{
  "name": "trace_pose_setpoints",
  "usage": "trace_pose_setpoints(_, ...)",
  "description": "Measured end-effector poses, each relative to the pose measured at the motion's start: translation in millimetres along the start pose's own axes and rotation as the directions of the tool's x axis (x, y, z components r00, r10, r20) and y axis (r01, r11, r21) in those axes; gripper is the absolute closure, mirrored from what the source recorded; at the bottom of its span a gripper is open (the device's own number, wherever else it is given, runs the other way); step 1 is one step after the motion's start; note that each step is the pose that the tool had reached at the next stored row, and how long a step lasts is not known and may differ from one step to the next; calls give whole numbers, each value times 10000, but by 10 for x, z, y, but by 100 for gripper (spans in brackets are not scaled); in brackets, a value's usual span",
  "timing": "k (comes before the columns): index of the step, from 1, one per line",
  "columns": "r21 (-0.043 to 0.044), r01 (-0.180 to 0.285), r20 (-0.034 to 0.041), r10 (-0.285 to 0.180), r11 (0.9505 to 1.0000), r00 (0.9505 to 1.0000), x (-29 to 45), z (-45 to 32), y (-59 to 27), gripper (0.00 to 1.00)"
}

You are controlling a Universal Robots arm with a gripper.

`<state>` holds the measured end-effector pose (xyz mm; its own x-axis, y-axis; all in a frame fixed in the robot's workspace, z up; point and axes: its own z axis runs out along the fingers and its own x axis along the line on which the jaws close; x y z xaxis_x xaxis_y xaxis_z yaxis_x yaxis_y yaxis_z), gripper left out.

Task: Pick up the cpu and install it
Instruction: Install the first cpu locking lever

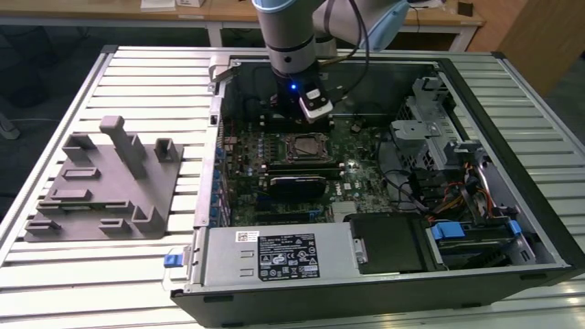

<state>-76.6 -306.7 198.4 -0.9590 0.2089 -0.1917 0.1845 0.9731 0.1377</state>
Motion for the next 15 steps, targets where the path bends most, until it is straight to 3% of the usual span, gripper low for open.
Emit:
trace_pose_setpoints(6, 2, 0, -1, 0, 10000, 10000, -15, -78, 11, 89)
trace_pose_setpoints(15, 4, 1, -1, -1, 10000, 10000, -16, -82, 11, 89)
